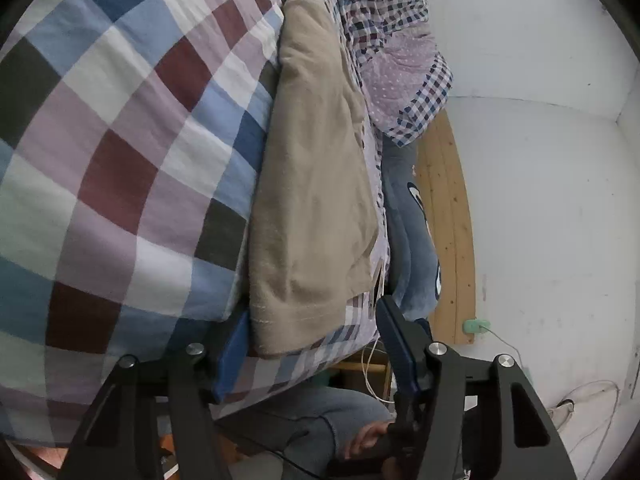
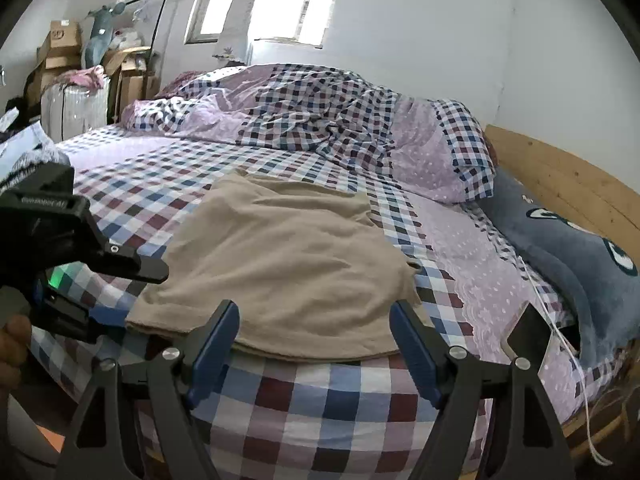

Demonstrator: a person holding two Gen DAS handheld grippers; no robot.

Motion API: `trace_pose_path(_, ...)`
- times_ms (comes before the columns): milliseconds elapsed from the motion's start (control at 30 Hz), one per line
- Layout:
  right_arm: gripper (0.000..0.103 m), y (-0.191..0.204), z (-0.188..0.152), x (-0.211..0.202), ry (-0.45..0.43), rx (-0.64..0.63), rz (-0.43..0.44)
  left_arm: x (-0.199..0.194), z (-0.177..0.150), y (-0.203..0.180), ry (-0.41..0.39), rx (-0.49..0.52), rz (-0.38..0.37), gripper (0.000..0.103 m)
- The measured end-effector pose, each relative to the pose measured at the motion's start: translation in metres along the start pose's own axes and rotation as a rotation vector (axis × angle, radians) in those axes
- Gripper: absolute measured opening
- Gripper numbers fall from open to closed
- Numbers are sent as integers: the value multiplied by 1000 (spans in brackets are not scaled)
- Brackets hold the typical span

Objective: Fold clothes

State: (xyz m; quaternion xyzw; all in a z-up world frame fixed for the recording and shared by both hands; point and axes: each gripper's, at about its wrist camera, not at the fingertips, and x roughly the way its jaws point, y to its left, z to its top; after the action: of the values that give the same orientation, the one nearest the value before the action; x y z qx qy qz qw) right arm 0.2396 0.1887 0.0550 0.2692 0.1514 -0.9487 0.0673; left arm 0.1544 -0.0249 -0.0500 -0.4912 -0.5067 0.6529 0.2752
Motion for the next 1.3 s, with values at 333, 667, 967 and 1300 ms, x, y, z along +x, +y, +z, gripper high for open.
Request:
trace_pose_path(333,83,55,-9,1,-73,-346,-18,-6,-4,-6,-1,15,-14,5)
trace_pose_path(667,84,97,-26,34,-135,-674,-98,-28,2,-23,7,14,-110,3)
trace_pose_path(967,82,103,-12,58,-226,-735,-104,-30,5,-25,13,-7,-171,3)
trace_pose_path(1300,17,108,-9,86,-202,-738,-99,-25,9,-25,20,-4,-174,3)
